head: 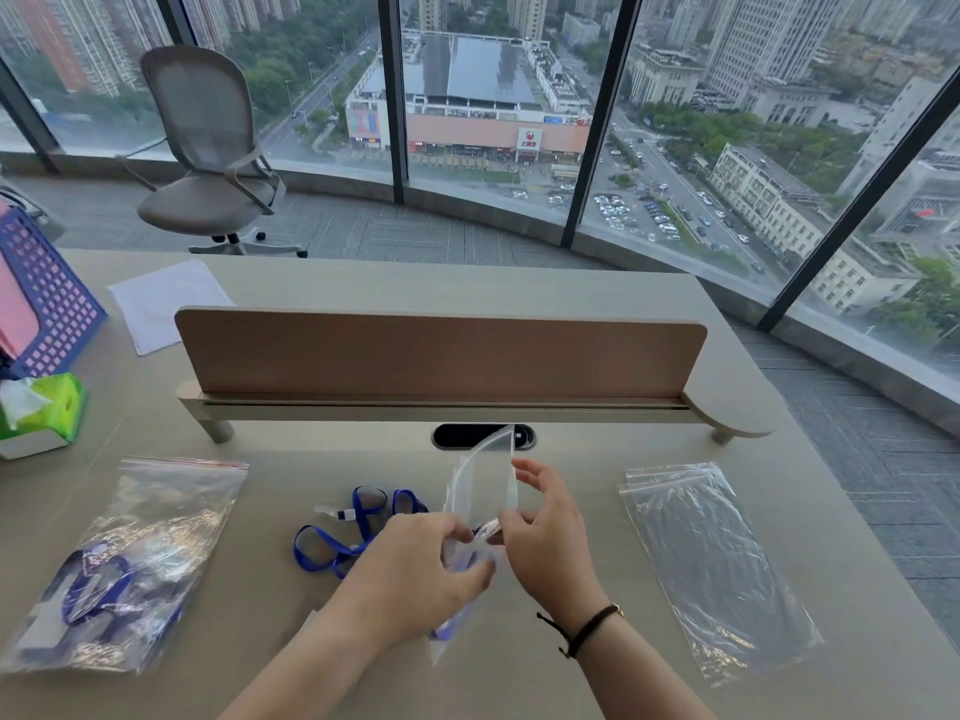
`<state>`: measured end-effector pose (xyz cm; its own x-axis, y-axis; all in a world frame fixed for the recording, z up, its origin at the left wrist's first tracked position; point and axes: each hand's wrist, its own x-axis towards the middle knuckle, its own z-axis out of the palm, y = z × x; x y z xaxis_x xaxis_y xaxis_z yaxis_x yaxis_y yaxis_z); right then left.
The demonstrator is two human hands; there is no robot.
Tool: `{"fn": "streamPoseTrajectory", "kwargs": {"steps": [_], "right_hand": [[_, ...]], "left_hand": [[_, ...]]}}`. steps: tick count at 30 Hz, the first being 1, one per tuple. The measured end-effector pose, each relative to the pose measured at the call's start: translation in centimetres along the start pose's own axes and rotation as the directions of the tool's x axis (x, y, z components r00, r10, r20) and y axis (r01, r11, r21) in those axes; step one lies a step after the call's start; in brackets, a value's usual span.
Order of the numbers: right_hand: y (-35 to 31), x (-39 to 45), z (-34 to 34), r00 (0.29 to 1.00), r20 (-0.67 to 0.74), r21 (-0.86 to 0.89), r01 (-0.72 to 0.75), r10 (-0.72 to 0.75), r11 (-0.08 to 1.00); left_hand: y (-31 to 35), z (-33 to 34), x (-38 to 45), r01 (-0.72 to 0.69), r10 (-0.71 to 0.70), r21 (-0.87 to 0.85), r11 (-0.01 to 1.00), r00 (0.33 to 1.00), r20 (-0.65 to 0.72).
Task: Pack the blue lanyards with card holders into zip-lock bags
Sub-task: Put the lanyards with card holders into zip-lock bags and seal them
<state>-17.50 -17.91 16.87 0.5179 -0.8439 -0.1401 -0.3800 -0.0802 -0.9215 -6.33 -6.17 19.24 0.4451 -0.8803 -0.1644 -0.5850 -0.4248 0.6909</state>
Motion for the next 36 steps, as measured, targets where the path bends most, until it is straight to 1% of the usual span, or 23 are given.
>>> {"fn": "streamPoseTrajectory", "kwargs": {"steps": [3, 5, 6, 8, 11, 13, 15, 17, 19, 20, 22, 25, 27, 31, 33, 36], "right_hand": [[-0.6, -0.1, -1.3, 0.997, 0.080, 0.052, -0.027, 0.023, 0.998], [-0.5, 0.1, -2.2, 0.991, 0.134, -0.005, 0.027, -0.026, 1.000], [-0.4, 0.2, -2.7, 0.985, 0.163, -0.076, 0.075, -0.062, 0.994], [-0.4, 0.5, -4.2, 0.966, 0.245, -0.249, 0.149, -0.087, 0.957], [-0.3, 1.2, -6.3, 0.936, 0.347, -0.514, 0.245, -0.062, 0.822], [-0.3, 1.7, -7.4, 0.924, 0.376, -0.582, 0.290, -0.065, 0.760], [-0.6, 2.1, -8.1, 0.922, 0.376, -0.603, 0.317, -0.090, 0.732], [-1.0, 2.2, -8.6, 0.930, 0.350, -0.584, 0.307, -0.108, 0.751], [-1.6, 2.1, -8.8, 0.935, 0.337, -0.524, 0.287, -0.114, 0.802], [-1.8, 1.9, -8.7, 0.936, 0.330, -0.489, 0.279, -0.121, 0.826], [-2.0, 1.5, -8.1, 0.942, 0.297, -0.418, 0.275, -0.156, 0.866], [-2.1, 1.2, -7.2, 0.949, 0.243, -0.273, 0.268, -0.204, 0.924], [-2.3, 1.1, -6.8, 0.948, 0.242, -0.209, 0.258, -0.206, 0.943], [-2.4, 1.4, -5.4, 0.928, 0.315, -0.251, 0.283, -0.198, 0.926], [-2.7, 1.4, -4.5, 0.925, 0.328, -0.251, 0.282, -0.193, 0.926], [-3.4, 1.4, -3.0, 0.921, 0.346, -0.202, 0.261, -0.180, 0.944]], "left_hand": [[0.4, -1.0, 0.1, -0.126, 0.129, 0.200, 0.972, 0.992, -0.001], [0.6, -1.8, 0.2, -0.202, 0.203, 0.288, 0.936, 0.979, 0.026], [0.6, -2.2, 0.3, -0.228, 0.224, 0.290, 0.929, 0.973, 0.050], [0.2, -3.0, 0.6, -0.274, 0.261, 0.262, 0.925, 0.962, 0.084], [-0.5, -4.5, 0.9, -0.342, 0.323, 0.254, 0.905, 0.939, 0.118], [-0.6, -5.6, 0.8, -0.372, 0.354, 0.237, 0.897, 0.928, 0.117], [-1.1, -6.6, 0.5, -0.356, 0.340, 0.230, 0.906, 0.934, 0.106], [-1.7, -7.3, 0.1, -0.267, 0.261, 0.181, 0.946, 0.964, 0.060], [-2.7, -7.9, -0.3, -0.155, 0.155, -0.001, 0.988, 0.988, 0.005], [-3.1, -8.2, -0.7, -0.118, 0.117, -0.090, 0.989, 0.993, -0.007], [-3.7, -8.8, -1.2, -0.067, 0.070, -0.180, 0.981, 0.998, 0.006], [-4.7, -9.3, -1.5, -0.035, 0.035, -0.155, 0.987, 0.999, -0.005], [-5.5, -9.6, -1.7, -0.002, 0.000, -0.143, 0.990, 1.000, -0.019], [-7.2, -10.2, -2.5, 0.000, -0.004, -0.164, 0.986, 1.000, -0.025], [-8.0, -10.4, -3.0, -0.003, -0.007, -0.175, 0.984, 0.998, -0.059], [-9.5, -11.1, -4.0, 0.016, -0.047, -0.231, 0.973, 0.990, -0.130]]}}
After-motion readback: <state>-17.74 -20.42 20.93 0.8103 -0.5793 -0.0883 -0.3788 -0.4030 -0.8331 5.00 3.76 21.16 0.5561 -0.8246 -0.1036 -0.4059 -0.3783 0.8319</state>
